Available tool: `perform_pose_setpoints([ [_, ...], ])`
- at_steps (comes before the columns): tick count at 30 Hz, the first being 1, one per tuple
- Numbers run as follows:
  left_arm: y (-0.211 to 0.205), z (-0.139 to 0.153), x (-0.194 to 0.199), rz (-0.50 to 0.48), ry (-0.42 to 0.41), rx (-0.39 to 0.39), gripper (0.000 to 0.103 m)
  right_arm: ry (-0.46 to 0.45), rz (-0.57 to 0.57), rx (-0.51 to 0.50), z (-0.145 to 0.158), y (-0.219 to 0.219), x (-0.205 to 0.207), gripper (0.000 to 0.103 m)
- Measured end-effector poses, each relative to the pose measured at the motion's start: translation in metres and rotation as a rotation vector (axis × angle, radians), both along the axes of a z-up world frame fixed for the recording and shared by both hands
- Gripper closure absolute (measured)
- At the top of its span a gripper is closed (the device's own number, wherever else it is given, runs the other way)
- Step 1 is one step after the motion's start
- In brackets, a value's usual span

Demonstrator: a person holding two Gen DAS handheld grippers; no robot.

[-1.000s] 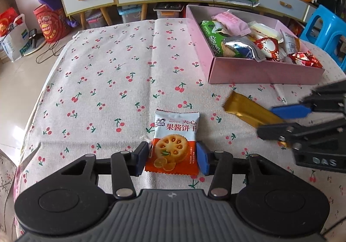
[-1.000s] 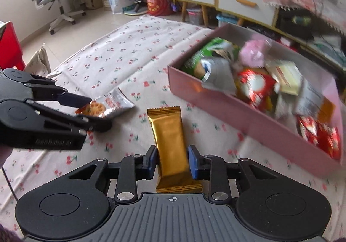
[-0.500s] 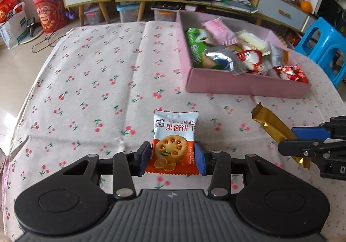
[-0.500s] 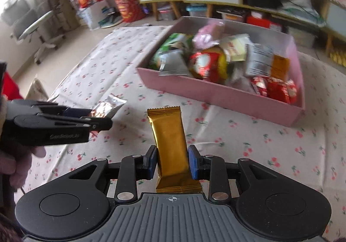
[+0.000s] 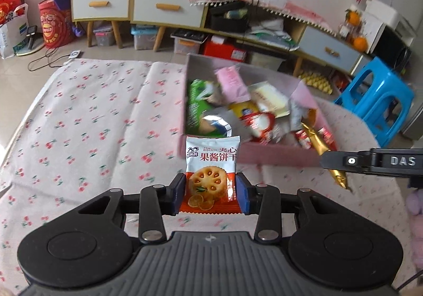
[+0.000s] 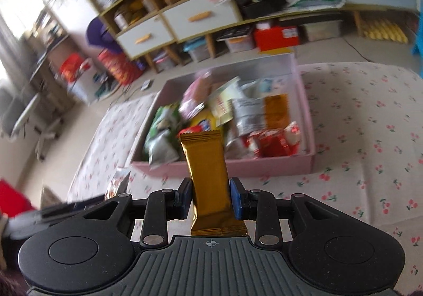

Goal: Organize snacks
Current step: 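Carry the biscuit pack and gold bar into the pink box and open both tools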

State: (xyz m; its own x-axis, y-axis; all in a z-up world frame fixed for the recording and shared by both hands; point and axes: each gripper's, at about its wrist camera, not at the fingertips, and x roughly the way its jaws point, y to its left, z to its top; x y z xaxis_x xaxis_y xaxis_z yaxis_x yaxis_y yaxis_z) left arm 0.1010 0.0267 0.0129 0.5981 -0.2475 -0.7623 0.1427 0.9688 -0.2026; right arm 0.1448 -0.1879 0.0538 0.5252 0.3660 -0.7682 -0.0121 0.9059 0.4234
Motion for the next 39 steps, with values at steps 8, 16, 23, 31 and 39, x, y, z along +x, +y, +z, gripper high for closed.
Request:
perform_pose_setpoints([
  [8,-0.039,0.002,0.017,-0.048,-0.046,-0.019,0.066,-0.022,-0.101,-0.014,-0.001,-0.023,0.028,0.074],
  [16,-0.072,-0.004,0.043,-0.105,-0.086,-0.032,0.066,-0.058,-0.162,0.047,-0.013,-0.047,0.052,0.074],
  [23,-0.083,-0.018,0.055,-0.088,-0.11,-0.077,0.066,-0.06,-0.167,0.078,-0.032,-0.062,0.07,0.074],
  [31,-0.092,-0.024,0.067,-0.041,-0.138,-0.072,0.066,-0.08,-0.172,0.105,-0.045,-0.069,0.086,0.073],
  [39,-0.095,-0.026,0.071,-0.023,-0.152,-0.052,0.057,-0.097,-0.174,0.128,-0.056,-0.068,0.094,0.067],
])
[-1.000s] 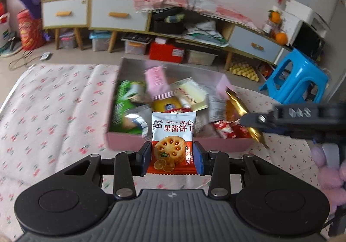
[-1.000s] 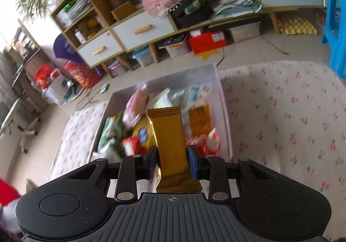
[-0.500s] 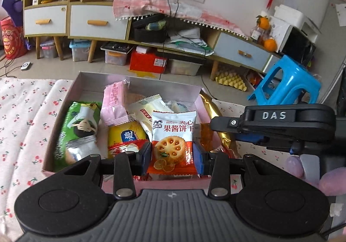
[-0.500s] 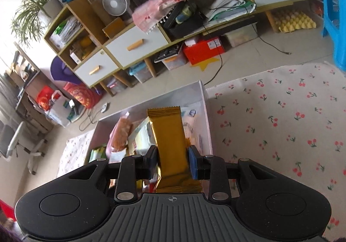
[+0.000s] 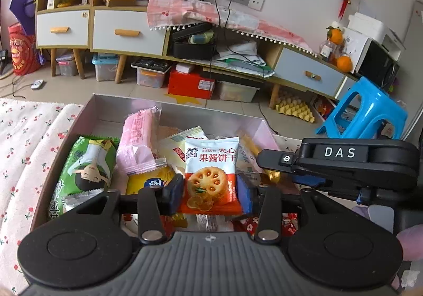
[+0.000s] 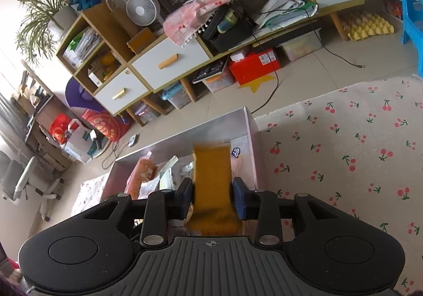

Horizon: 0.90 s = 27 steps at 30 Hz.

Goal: Organize snacks
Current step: 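Carry the biscuit pack and gold bar into the pink box and open both tools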

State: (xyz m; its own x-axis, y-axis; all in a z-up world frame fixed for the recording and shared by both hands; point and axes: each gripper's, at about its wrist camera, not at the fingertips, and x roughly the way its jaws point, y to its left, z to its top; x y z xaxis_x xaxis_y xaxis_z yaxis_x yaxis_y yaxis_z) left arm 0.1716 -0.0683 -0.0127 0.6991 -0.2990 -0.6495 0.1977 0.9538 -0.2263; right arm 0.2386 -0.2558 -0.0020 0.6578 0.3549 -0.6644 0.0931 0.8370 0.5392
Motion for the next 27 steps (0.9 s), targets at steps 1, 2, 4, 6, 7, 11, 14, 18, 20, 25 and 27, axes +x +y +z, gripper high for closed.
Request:
perform_pose_setpoints([
  [1,0.0,0.0,-0.001,-0.001,-0.003,0.006,0.057,0.0,0.0,0.008,0.0,0.0,0.0,0.066],
  [2,-0.001,0.0,0.0,-0.002,-0.002,0.01,0.055,0.0,0.001,0.012,0.0,-0.001,0.0,0.064],
  [4,-0.001,0.001,-0.002,-0.001,0.0,0.018,0.052,-0.001,-0.001,0.01,0.001,-0.001,0.0,0.058],
  [6,-0.002,0.002,-0.002,0.001,0.0,0.02,0.045,0.0,-0.003,0.013,0.002,-0.002,-0.001,0.054],
  [7,-0.001,0.003,-0.003,0.001,-0.001,0.02,0.043,0.0,-0.004,0.017,0.004,-0.003,-0.001,0.052],
  [11,-0.002,0.007,-0.006,-0.012,-0.004,0.021,0.035,-0.003,-0.003,0.015,0.011,-0.003,-0.004,0.05],
  [14,-0.004,0.012,-0.01,-0.022,-0.004,0.032,0.03,-0.004,0.008,-0.007,0.019,-0.001,-0.009,0.042],
  [18,-0.004,0.018,-0.018,-0.021,-0.005,0.054,0.021,-0.009,0.011,-0.038,0.032,0.0,-0.019,0.036],
  [20,-0.002,0.021,-0.022,-0.019,-0.003,0.063,0.018,-0.009,0.002,-0.044,0.039,-0.001,-0.025,0.032],
  [25,0.008,0.029,-0.032,0.004,0.017,0.077,0.01,0.004,-0.021,-0.075,0.049,-0.005,-0.04,0.023],
  [27,0.013,0.032,-0.037,0.018,0.027,0.087,0.006,0.011,-0.03,-0.096,0.053,-0.006,-0.047,0.019],
])
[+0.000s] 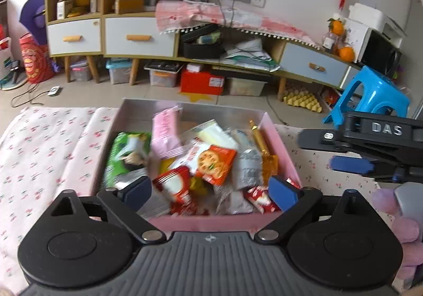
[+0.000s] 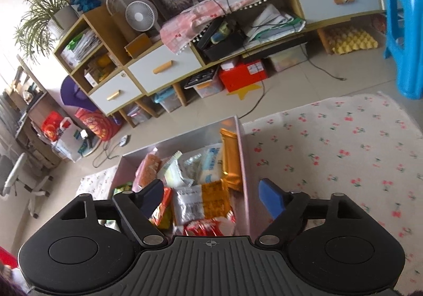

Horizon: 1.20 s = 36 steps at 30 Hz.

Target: Organize snacks

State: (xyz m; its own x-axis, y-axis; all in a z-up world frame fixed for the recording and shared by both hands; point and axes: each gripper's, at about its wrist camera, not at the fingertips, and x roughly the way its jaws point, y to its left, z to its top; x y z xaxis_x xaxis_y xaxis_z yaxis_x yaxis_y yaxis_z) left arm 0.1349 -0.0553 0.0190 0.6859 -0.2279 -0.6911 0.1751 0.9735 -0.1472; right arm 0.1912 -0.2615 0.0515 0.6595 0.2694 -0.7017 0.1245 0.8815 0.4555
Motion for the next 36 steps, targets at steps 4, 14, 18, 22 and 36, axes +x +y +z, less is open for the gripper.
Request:
perform_pose_setpoints([
  [4,0.009,0.005,-0.012,0.025,0.005,0.03,0.001,0.017,-0.004,-0.047,0.005,0.002,-0.017,0.017],
  [14,0.028,0.011,-0.041,0.087,0.072,0.064,0.0,0.06,0.021,-0.147,0.017,0.021,-0.062,0.01],
  [18,0.032,0.01,-0.052,0.101,0.099,0.07,0.0,0.068,0.036,-0.192,0.02,0.032,-0.08,0.009],
  [22,0.036,0.005,-0.065,0.116,0.118,0.09,0.0,0.063,0.058,-0.225,0.022,0.043,-0.097,0.005],
  [36,0.03,0.002,-0.086,0.142,0.141,0.181,0.0,0.095,0.081,-0.345,0.008,0.061,-0.124,0.004],
])
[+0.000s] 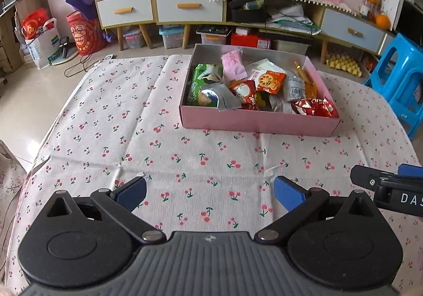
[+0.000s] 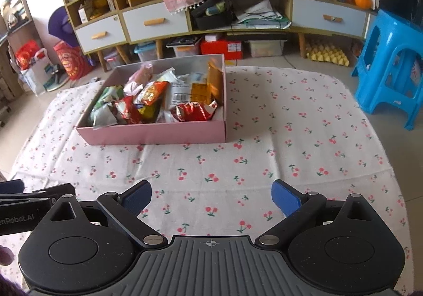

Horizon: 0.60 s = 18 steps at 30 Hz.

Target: Organize snacks

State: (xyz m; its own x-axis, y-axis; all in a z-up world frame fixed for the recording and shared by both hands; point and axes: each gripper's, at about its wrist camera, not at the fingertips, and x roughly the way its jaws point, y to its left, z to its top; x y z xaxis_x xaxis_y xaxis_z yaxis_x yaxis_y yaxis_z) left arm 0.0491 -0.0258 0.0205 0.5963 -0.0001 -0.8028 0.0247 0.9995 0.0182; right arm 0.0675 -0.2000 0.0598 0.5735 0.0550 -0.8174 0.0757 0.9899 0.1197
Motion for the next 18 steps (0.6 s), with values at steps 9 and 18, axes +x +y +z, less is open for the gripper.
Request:
perform_pose_setpoints([
  [9,-0.0007,-0.003,-0.0008,0.019,0.014,0.031,0.0,0.016,0.008,-0.027,-0.0035,0.004,0.0018,0.004],
  [18,-0.003,-0.0025,-0.004,0.009,0.023,0.039,0.0,0.016,0.008,-0.033,-0.003,0.0061,0.0002,0.004],
])
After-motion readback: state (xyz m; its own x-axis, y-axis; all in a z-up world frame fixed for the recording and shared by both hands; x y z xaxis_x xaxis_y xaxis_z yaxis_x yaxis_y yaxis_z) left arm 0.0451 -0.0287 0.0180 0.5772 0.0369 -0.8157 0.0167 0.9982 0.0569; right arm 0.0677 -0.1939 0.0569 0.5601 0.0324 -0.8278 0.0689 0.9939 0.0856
